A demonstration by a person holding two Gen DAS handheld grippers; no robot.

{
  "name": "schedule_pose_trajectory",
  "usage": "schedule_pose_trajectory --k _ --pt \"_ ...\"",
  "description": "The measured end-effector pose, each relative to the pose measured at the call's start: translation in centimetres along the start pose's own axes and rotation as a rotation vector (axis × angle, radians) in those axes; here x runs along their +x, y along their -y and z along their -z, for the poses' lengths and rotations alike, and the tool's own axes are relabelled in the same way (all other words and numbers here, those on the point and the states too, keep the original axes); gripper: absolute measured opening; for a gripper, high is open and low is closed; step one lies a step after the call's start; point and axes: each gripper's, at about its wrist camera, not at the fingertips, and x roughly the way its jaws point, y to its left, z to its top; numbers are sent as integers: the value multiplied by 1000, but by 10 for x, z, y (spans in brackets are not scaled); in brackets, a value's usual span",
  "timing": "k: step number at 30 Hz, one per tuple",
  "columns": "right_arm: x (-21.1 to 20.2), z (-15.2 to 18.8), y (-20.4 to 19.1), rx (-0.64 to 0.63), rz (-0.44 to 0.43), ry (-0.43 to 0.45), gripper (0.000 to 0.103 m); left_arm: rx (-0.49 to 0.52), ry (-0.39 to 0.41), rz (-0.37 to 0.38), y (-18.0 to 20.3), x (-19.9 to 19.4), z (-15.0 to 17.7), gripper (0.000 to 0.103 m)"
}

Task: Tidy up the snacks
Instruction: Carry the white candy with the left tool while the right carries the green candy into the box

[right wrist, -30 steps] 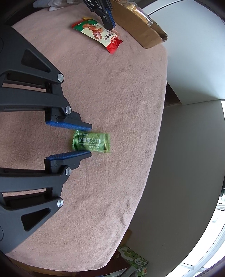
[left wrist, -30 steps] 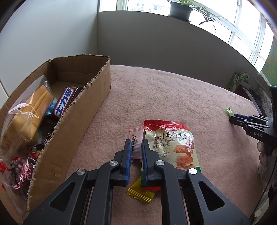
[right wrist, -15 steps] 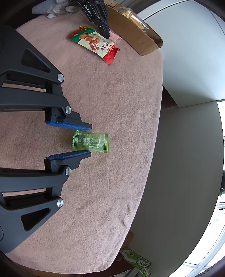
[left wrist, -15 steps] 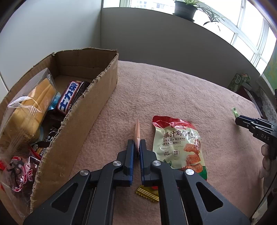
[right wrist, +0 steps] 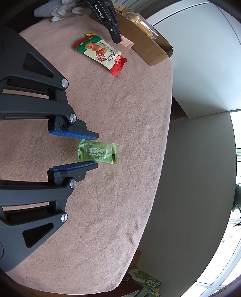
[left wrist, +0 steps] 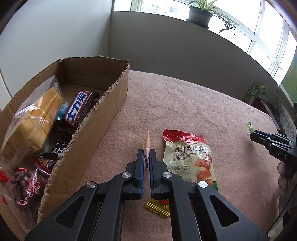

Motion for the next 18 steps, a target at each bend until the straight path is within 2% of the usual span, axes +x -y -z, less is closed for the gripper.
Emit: schedule_pose_trajectory --k 6,9,18 --pt "-20 -5 -12 -3 -23 43 25 -5 81 44 3 -32 -2 4" --pt "-34 -11 -26 -18 -36 69 25 10 129 42 4 -49 -3 4" --pt "-53 -41 -91 -81 -89 119 25 -35 233 42 -26 -86 -3 4"
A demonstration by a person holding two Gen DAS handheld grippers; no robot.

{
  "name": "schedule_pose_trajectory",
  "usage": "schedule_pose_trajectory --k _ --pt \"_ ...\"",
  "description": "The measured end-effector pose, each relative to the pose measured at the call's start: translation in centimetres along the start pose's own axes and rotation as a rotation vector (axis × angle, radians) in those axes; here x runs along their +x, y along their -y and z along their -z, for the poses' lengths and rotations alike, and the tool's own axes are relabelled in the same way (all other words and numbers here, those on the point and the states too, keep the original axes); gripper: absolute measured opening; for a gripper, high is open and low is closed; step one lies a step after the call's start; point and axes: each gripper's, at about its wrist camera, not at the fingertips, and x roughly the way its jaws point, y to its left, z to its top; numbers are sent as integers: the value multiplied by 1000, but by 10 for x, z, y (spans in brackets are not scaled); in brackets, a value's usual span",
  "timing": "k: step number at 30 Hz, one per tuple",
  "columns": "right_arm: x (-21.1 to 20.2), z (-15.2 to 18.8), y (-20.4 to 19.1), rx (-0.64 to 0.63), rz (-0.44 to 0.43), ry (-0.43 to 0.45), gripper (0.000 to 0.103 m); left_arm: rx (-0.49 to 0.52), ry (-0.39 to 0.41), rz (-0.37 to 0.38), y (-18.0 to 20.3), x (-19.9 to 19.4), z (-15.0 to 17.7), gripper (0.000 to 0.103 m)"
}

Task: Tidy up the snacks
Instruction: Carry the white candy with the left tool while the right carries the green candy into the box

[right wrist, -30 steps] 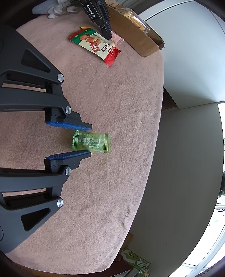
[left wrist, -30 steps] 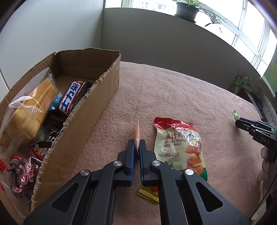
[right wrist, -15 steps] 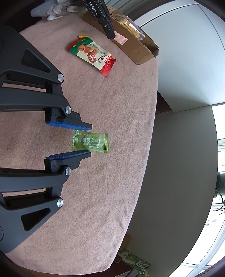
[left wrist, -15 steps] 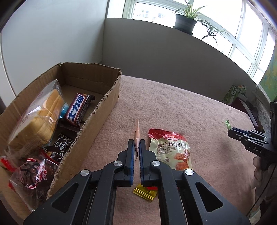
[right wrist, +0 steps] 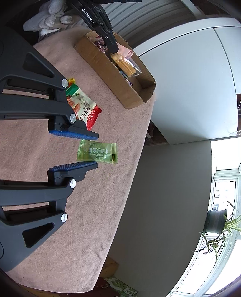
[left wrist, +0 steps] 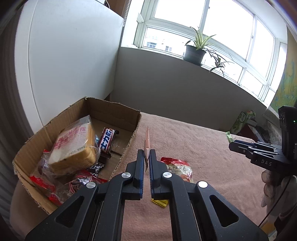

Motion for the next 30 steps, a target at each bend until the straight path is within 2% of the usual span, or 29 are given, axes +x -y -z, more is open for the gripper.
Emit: schedule_pose_trajectory --k 3,10,18,30 --pt "8 -14 -23 -10 -24 7 25 -20 20 -16 -4 -1 -3 4" --pt "36 -43 -69 -11 -75 3 25 -69 53 -47 -42 -18 -3 4" --pt "72 -73 -118 -25 -109 -16 25 -97 53 -99 -74 -19 -3 4" --pt "120 -86 -165 -59 -126 -70 25 -118 21 -144 -97 -11 1 4"
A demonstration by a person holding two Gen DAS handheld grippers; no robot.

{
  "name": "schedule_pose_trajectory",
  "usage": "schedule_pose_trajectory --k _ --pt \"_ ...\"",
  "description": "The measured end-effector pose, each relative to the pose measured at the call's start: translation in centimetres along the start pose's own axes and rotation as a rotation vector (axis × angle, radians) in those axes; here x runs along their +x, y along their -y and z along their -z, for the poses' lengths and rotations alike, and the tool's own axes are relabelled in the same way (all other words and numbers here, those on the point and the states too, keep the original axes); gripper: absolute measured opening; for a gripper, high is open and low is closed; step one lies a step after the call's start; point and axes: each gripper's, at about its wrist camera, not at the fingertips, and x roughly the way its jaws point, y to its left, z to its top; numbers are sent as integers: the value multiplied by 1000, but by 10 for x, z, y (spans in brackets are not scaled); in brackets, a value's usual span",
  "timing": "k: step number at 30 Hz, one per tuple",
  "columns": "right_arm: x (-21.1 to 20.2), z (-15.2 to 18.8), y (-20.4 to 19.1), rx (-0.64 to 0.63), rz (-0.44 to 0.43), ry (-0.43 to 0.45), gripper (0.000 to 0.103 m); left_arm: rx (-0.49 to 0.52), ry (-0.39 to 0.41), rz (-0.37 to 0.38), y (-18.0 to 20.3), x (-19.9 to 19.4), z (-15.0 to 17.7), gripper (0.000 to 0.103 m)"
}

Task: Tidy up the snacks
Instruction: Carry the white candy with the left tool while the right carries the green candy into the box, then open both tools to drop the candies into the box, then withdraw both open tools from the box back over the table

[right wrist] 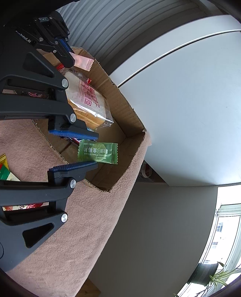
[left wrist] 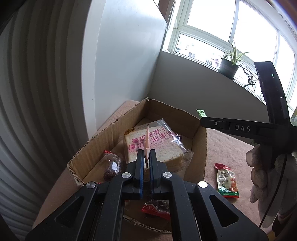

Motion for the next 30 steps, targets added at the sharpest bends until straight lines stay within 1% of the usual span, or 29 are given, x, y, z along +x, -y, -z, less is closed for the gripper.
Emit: schedule_pose_trajectory --k 5,6,7,8,9,10,11,12,13,14,15,16,17,20,25,28,30 --pt "5 1 -8 -10 -8 0 26 -9 -6 -5 -5 2 -1 5" --pt "5 0 -8 -10 -14 -1 29 -14 -5 -5 -6 2 -1 5" --pt "5 0 -8 -7 -16 -2 39 -18 -3 -6 -7 1 -1 8" --pt "4 0 -8 -4 -13 4 46 -20 0 -8 -8 1 -1 16" --pt "2 0 -8 -3 -12 14 58 -18 4 -10 -8 0 -1 21" --pt "1 0 -8 -5 -13 23 65 -15 5 -10 -8 0 -1 21" --pt "-1 0 -8 -5 -14 30 67 -14 6 -10 -8 0 -1 22" --pt "-3 0 -8 -5 -14 35 75 -13 6 -10 -8 0 -1 25" --pt "-5 0 -8 -4 -12 39 85 -12 6 -12 -8 0 -1 31" --pt "-6 0 -7 -1 -8 47 88 -12 9 -12 -7 0 -1 46" --pt "-9 1 -6 3 -5 55 94 -9 16 -9 -7 -2 -1 56" --pt "-11 1 -4 8 -2 63 96 -4 25 -8 -6 -3 -1 58" --pt "-13 2 -2 11 1 66 97 0 31 -12 -5 -4 -2 58" --pt "-17 4 5 15 24 62 98 -1 36 -21 -6 -5 -1 67" --pt "-27 19 28 39 69 49 98 -1 48 -23 -6 -7 -2 67" --pt "-31 32 44 29 141 32 98 -4 55 -14 -6 -10 -2 67" --pt "-28 40 54 28 183 5 98 -2 54 -12 -5 -10 -2 67"
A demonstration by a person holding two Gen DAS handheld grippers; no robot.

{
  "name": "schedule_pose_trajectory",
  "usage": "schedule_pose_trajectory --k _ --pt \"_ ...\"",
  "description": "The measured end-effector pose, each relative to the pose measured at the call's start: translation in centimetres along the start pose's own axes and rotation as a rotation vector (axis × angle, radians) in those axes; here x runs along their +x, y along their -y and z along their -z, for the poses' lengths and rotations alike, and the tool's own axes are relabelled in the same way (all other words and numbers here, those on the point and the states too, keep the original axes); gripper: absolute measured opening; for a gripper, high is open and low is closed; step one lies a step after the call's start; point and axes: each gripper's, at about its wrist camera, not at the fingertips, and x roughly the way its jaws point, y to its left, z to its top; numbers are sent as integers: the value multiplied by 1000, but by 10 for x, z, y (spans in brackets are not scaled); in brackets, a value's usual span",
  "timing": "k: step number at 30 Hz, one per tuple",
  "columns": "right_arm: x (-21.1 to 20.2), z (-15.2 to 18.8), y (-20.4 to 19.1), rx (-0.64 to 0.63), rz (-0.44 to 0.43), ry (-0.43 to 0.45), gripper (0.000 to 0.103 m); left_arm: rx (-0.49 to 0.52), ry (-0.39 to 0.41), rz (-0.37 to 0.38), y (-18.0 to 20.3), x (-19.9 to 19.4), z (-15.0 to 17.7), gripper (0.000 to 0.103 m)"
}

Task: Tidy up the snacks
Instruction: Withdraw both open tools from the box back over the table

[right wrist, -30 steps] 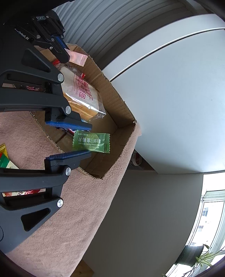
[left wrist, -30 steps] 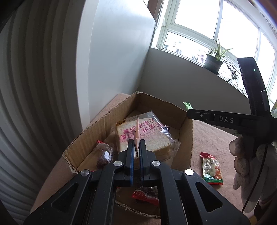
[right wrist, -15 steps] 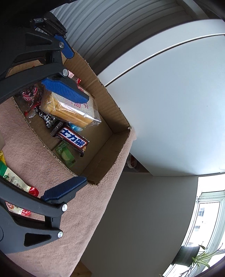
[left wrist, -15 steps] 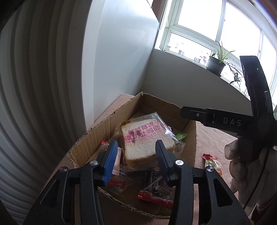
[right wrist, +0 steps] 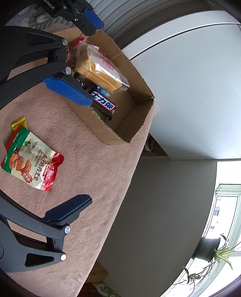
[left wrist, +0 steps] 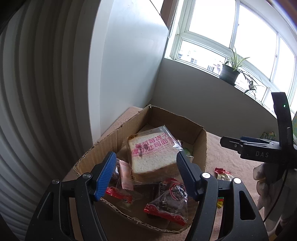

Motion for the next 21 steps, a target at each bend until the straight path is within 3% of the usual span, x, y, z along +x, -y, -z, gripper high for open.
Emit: schedule_pose_trajectory --k 9,21 --pt "28 33 1 -72 107 -133 97 17 14 18 14 -7 3 67" --pt "52 49 -1 -109 159 -233 84 37 18 34 30 -10 5 67"
